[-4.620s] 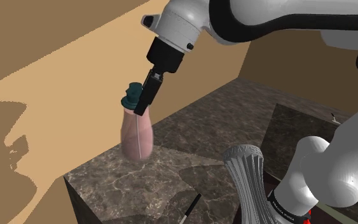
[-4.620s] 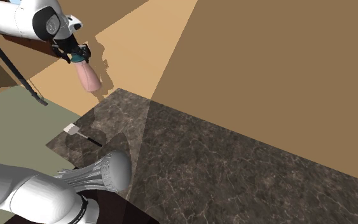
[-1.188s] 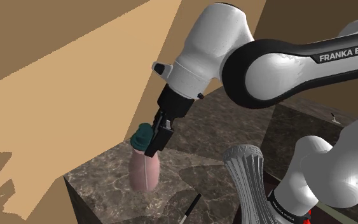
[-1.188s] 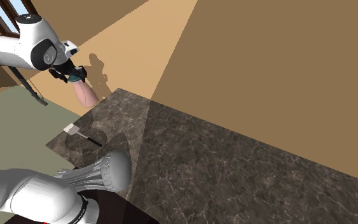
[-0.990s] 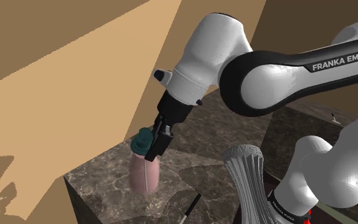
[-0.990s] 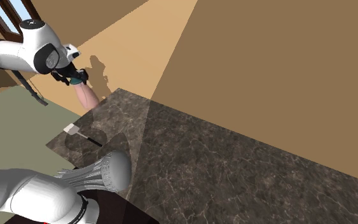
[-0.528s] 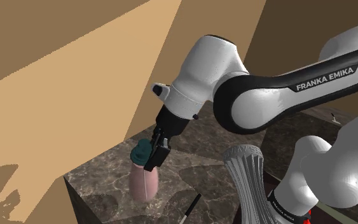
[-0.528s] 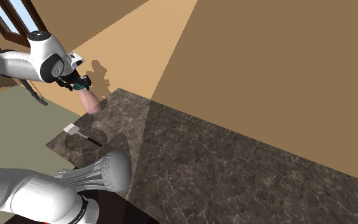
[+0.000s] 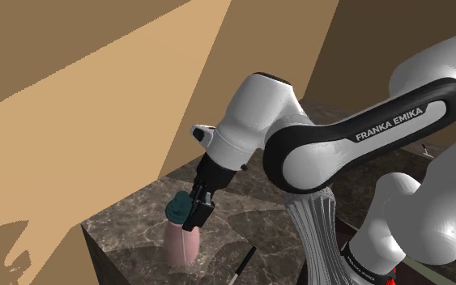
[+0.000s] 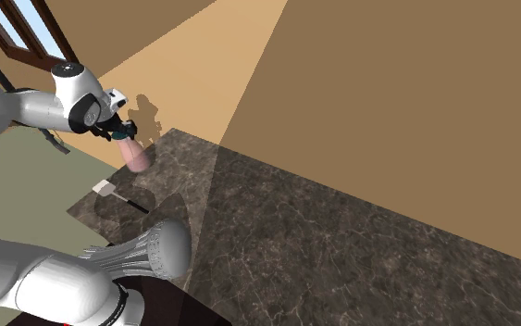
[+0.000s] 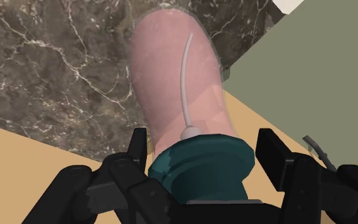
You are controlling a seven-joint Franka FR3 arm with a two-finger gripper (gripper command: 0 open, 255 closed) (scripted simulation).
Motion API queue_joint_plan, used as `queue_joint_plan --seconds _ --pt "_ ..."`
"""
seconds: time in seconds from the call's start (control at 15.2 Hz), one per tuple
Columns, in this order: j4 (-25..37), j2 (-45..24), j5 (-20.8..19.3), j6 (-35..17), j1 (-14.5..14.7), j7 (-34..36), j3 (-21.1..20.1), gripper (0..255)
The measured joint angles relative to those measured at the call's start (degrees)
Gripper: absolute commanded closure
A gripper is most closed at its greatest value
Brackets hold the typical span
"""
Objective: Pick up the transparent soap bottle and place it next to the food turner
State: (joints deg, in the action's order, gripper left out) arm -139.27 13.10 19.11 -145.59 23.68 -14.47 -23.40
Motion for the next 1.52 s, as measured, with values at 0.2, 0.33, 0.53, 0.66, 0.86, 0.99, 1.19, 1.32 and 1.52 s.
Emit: queue_joint_plan --seconds 0.2,0.33,0.53,0.66,0.86,0.99,1.19,1.32,1.52 --pt "-1.09 -1.47 0.13 -2.51 0.06 -0.31 -0.27 255" --pt "-1.61 -2.38 0.14 -3.93 0.08 -0.43 -0.44 255" --pt "-1.71 -2.71 0.09 -4.37 0.08 -0.42 -0.51 255" --pt "-1.72 -2.74 0.09 -4.42 0.08 -0.42 -0.52 255" --pt "-1.71 -2.75 0.09 -4.45 0.08 -0.41 -0.52 0" --pt "-1.70 -2.75 0.09 -4.46 0.08 -0.41 -0.52 0" --pt "-1.78 -1.59 0.44 -3.38 0.14 -0.66 -0.24 0" --pt "-1.83 1.75 1.15 -0.10 0.30 -1.19 0.57 0" --pt "-1.03 4.15 1.29 3.16 0.27 -1.38 1.32 0"
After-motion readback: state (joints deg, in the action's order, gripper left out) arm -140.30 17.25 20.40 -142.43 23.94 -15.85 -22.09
